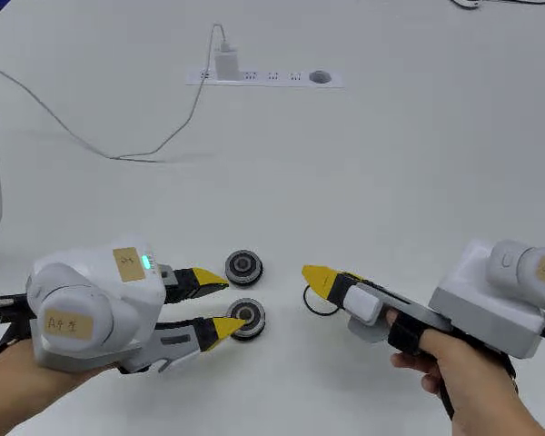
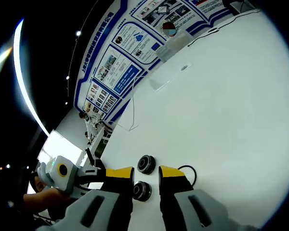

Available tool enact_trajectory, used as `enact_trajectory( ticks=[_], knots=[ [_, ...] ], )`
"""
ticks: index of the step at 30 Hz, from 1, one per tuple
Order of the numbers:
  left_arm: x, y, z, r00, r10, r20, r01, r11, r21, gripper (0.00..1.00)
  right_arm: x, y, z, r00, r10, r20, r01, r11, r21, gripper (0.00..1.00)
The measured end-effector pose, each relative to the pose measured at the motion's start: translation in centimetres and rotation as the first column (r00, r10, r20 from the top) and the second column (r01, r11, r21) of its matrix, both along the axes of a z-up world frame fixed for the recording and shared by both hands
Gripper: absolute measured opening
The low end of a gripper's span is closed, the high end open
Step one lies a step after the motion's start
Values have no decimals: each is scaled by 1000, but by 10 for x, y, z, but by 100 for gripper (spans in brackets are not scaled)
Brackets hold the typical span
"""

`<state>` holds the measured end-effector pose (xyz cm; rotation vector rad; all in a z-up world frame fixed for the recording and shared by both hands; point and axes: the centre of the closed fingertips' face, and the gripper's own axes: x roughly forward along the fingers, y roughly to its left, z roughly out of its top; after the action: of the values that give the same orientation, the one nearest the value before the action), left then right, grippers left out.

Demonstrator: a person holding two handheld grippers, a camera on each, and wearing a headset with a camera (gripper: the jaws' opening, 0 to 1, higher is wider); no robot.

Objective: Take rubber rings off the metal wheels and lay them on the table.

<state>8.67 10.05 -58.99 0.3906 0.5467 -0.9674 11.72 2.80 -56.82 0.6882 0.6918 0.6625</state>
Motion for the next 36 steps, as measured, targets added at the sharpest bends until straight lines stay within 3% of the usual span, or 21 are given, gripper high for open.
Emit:
enact_trajectory(
  ticks=[2,13,16,36],
  knots=[
    [-2,-3,-1,1000,-7,-10,7,1000,-2,20,-3,4,0,1000,17,-11,-16,1000,21,22],
    [-4,-9,-11,999,-34,-35,34,999,15,20,-7,9,-3,999,28,-42,-25,998,58,22],
    [-3,-9,-13,999,-33,-39,34,999,18,19,-6,10,-3,997,17,-69,-11,996,90,22],
    [-4,-12,-16,998,-45,-53,45,999,-2,14,-11,17,-2,996,34,-82,-26,994,107,22]
  ],
)
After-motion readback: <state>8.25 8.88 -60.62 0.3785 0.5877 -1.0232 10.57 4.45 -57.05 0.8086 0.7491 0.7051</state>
